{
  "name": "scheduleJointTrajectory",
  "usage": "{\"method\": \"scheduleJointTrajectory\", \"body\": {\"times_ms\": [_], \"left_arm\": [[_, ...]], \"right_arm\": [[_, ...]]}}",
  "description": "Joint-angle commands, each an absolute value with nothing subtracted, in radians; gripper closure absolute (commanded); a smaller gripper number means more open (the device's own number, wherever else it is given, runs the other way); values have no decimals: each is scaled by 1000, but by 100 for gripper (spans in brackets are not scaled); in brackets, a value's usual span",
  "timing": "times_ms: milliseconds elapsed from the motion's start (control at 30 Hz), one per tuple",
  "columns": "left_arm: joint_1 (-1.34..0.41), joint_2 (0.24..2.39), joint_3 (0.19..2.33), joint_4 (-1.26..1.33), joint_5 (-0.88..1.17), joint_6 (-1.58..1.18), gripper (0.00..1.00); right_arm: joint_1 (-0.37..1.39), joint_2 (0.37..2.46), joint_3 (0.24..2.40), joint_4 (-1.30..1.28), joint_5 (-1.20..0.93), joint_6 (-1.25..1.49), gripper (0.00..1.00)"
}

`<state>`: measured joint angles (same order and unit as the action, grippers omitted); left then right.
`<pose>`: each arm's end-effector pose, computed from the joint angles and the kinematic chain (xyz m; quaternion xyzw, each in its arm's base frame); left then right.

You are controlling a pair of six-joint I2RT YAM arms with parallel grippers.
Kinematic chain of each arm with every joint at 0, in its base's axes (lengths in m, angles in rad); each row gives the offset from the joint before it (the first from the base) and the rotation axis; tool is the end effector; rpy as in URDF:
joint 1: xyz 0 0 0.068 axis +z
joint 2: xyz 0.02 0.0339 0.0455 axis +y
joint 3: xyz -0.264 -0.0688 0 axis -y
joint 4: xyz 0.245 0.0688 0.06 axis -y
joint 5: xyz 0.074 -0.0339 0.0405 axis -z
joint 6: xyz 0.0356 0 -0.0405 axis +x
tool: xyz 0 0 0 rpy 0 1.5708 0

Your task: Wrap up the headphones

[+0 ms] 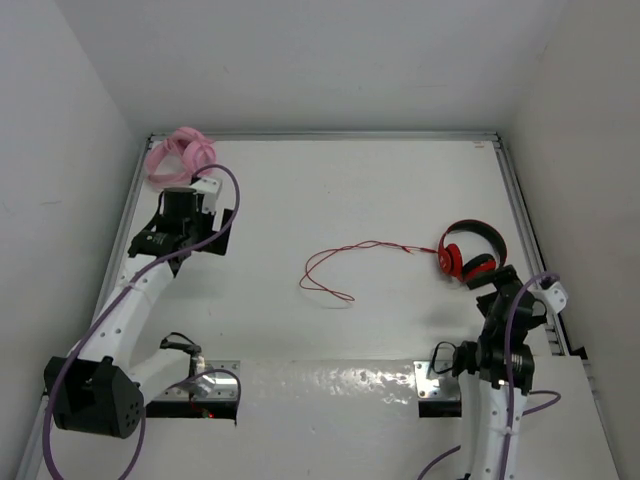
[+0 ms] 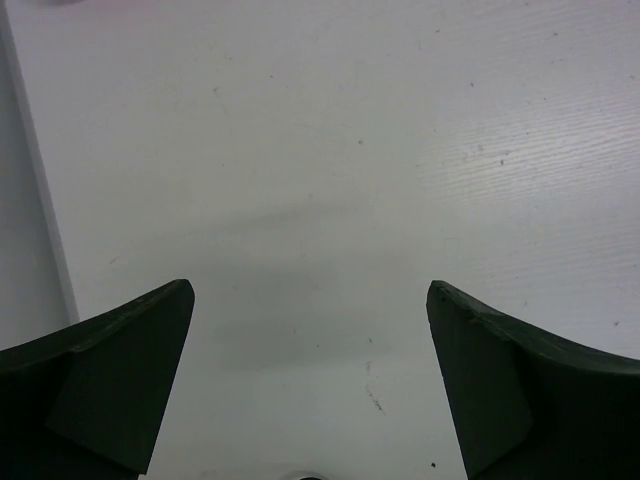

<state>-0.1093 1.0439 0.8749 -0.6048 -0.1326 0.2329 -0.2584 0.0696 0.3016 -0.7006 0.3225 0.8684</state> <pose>0.2162 -0.0190 0.2833 0.1312 0.9106 0.0849 0.3827 0.0720 -0.0307 0.1979 0.5202 0.6660 0.0247 0.5341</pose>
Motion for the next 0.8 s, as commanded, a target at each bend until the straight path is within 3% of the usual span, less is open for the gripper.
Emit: {"method": "scheduleJointTrajectory", "body": {"times_ms": [0, 167, 267, 633, 767], "left_arm": [[-98, 1060, 905, -561, -75, 203, 0], [-101, 1136, 1012, -701, 87, 429, 0], [-107, 1259, 1164, -834, 80, 445, 2], [-118, 1537, 1450, -983, 241, 344, 9], [-118, 1513, 1391, -882, 256, 284, 9]], "right_arm": [[-256, 165, 373, -614, 377, 804, 1], [-256, 682, 694, -782, 486, 747, 1], [-256, 924, 883, -864, 572, 779, 1], [-272, 1120, 782, -582, 542, 902, 1], [-272, 1179, 723, -371, 319, 755, 3]]}}
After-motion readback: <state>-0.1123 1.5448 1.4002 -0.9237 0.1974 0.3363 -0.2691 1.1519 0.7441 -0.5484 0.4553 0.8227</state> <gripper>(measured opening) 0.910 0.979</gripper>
